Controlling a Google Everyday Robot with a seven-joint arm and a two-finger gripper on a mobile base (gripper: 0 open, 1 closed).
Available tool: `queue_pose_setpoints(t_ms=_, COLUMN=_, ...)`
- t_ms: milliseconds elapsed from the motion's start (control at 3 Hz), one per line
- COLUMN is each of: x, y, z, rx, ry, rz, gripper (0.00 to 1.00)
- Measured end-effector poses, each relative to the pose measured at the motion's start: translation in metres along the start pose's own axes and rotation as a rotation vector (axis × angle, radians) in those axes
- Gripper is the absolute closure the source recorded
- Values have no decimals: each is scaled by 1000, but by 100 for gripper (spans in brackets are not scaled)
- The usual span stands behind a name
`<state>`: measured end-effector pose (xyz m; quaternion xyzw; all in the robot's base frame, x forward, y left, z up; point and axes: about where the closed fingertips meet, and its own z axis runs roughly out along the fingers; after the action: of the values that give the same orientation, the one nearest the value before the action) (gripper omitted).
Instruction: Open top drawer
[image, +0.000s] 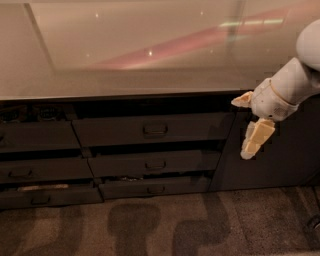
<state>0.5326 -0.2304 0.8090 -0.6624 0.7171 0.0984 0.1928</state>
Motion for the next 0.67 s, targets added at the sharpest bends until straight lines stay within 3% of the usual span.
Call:
queue_pose_setpoints(t_ms=333, x=2, y=-6, z=10, rx=-4, ry=71, rz=23, gripper=0)
queue_pose_setpoints(t_ms=667, x=2, y=-6, z=10, rx=-4, ry=71, rz=23, gripper=0)
